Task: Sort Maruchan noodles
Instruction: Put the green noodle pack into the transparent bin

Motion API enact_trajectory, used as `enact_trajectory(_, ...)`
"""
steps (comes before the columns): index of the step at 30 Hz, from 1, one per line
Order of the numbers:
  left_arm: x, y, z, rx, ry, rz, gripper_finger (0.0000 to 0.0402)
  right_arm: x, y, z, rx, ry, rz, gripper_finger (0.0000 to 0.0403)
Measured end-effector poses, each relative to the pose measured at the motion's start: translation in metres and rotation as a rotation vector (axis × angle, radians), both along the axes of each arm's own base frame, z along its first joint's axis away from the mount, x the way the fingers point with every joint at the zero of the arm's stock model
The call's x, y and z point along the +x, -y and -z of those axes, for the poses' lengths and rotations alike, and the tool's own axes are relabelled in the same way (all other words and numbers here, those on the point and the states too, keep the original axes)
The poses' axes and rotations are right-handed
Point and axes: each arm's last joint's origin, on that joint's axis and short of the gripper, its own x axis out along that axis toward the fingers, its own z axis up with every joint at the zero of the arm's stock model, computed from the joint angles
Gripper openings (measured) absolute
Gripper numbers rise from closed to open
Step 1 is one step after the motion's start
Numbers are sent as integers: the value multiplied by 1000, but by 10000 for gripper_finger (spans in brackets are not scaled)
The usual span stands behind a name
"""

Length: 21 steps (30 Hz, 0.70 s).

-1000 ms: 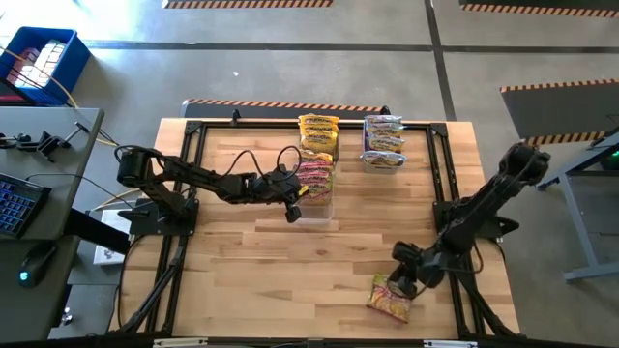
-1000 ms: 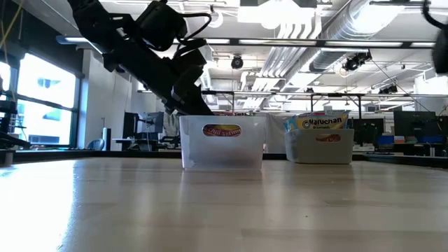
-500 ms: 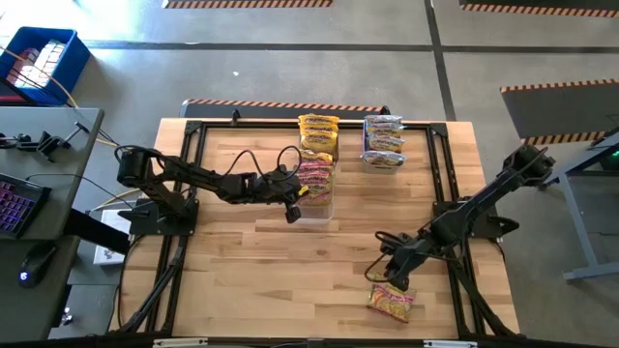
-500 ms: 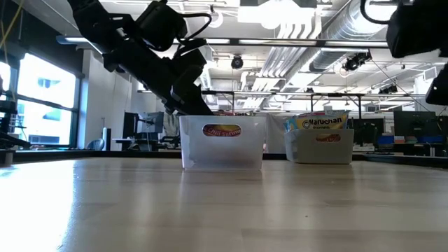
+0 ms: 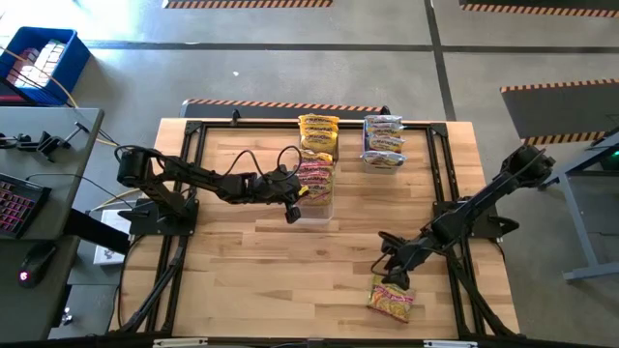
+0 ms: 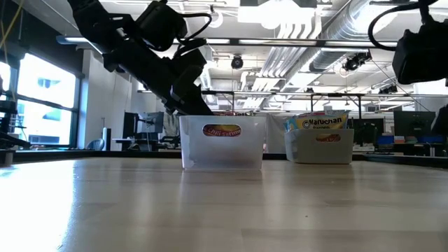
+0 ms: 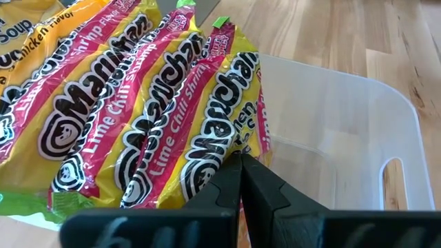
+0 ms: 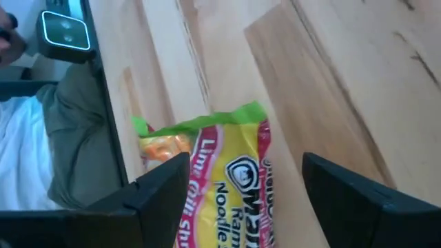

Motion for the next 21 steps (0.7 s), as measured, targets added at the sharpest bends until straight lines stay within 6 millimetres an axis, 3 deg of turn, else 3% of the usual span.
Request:
enact_trajectory(8, 0, 0, 0, 0, 0, 0, 0, -7, -8, 3, -43, 15, -18, 270)
enact_trajectory(16, 0, 0, 0, 0, 0, 1, 0, -4, -20, 26, -90, -26, -47, 270)
enact_trajectory(21, 0, 0, 0, 1, -1, 1, 0, -1, -23, 30, -87, -21, -55, 227)
